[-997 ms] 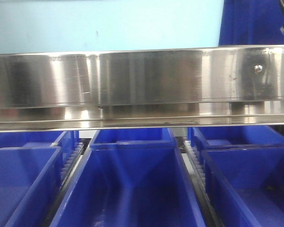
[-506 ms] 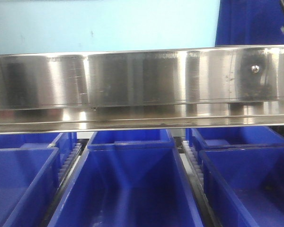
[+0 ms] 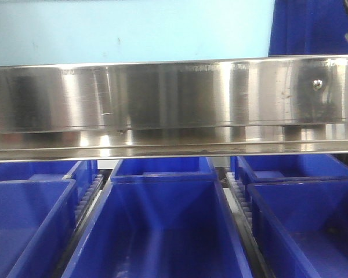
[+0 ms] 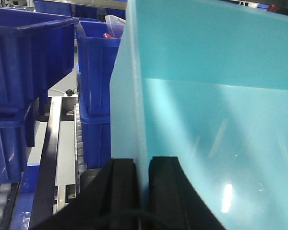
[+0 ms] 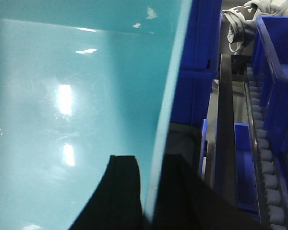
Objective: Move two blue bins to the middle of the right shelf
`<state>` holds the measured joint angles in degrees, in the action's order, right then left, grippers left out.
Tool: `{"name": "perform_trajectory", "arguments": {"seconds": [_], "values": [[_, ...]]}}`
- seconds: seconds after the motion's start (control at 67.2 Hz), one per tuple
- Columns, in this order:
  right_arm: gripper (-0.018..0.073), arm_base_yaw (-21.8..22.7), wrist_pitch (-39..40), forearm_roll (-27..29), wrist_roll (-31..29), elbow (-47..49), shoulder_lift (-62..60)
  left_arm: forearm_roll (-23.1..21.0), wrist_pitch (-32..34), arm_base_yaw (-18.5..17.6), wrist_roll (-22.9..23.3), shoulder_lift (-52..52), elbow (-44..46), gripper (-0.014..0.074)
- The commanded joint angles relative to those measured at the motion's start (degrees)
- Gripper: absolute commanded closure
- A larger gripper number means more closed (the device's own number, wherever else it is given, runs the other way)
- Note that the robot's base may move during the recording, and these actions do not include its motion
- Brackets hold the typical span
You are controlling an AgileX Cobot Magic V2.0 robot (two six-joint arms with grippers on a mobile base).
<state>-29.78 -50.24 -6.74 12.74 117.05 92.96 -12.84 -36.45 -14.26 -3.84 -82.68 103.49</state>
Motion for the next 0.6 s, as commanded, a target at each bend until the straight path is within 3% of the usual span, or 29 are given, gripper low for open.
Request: {"name": "perform_trajectory", "arguments": {"seconds": [0.0,0.327,0.58], "values": [[0.0712,-0.6,2.8,2.3,-1.2,0.5,-0.3,-3.1,3.0,-0.8,-0.1,0.5,0.8,0.0707],[0.0712,-0.6,0.7,2.3,-1.2,0.5,-0.3,-3.1,2.9,-0.8,-0.1,0.5,0.8,0.0707],[0.0712,-0.6,-4.6,2.3,-1.2,0.5,0.5,-3.9,-11.1,-0.8,-0.1,0.0,0.8,0.0707]]}}
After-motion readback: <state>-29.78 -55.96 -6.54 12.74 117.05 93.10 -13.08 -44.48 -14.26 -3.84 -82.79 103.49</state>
